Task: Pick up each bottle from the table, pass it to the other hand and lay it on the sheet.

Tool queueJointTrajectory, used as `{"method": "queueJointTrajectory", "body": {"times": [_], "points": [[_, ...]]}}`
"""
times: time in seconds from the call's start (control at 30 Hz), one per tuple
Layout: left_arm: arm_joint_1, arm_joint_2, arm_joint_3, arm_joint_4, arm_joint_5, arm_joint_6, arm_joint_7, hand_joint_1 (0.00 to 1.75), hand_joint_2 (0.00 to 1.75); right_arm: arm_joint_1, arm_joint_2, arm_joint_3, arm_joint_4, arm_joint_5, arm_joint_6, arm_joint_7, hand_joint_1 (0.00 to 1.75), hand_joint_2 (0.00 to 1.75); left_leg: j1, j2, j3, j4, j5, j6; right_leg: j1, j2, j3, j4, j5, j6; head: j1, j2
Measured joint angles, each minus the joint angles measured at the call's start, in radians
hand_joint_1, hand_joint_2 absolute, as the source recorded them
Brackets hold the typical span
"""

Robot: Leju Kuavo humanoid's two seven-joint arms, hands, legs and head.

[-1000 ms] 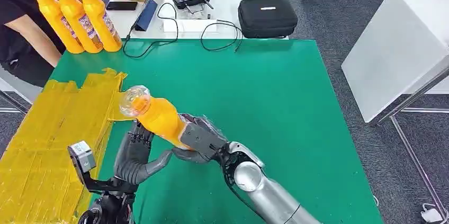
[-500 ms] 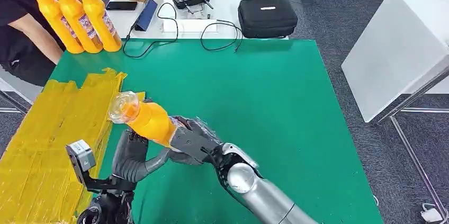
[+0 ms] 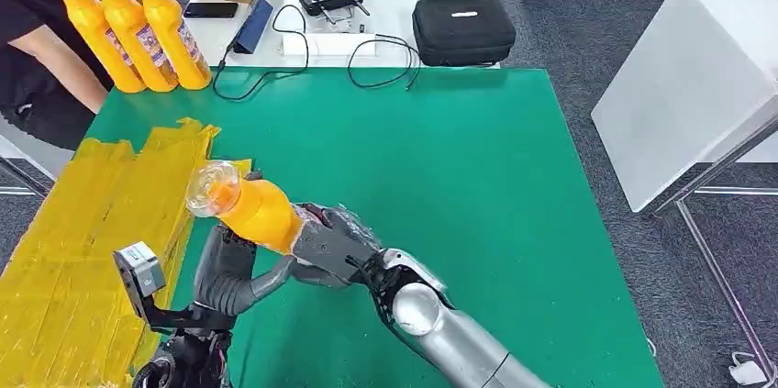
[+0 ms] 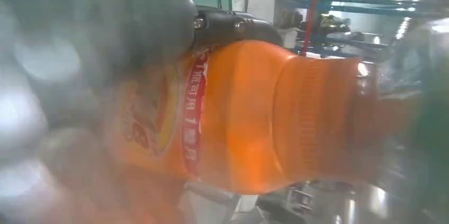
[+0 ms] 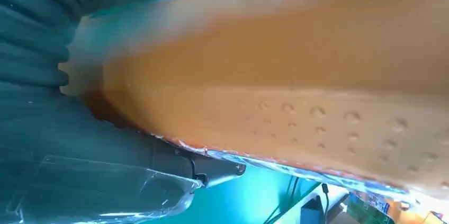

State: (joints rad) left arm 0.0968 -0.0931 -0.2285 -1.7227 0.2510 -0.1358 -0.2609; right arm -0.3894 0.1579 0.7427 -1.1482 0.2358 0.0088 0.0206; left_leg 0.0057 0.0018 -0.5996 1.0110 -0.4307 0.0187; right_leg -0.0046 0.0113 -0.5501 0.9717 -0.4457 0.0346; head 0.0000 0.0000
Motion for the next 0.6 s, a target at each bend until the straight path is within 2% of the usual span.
{"method": "queueJointTrajectory", "body": {"times": [0.37, 0.6], "points": [[-0.002, 0.001, 0.012, -0.017, -0.024, 0.013, 0.007, 0.00, 1.75, -0.002, 0.026, 0.045, 0.005, 0.115, -0.048, 0.044, 1.75, 1.75, 0.000, 0.000, 0.000, 0.000, 0.000, 0.000, 0.000, 0.000, 0.000, 0.000, 0.000, 0.000, 0.000, 0.000], [-0.035, 0.001, 0.017, -0.018, -0.040, 0.003, 0.056, 0.00, 1.75, -0.048, 0.101, 0.079, 0.093, 0.204, -0.119, 0.071, 1.75, 1.75, 0.001, 0.000, 0.000, 0.000, 0.001, -0.001, 0.000, 0.000, -0.001, 0.000, 0.000, 0.000, 0.000, 0.000]]}}
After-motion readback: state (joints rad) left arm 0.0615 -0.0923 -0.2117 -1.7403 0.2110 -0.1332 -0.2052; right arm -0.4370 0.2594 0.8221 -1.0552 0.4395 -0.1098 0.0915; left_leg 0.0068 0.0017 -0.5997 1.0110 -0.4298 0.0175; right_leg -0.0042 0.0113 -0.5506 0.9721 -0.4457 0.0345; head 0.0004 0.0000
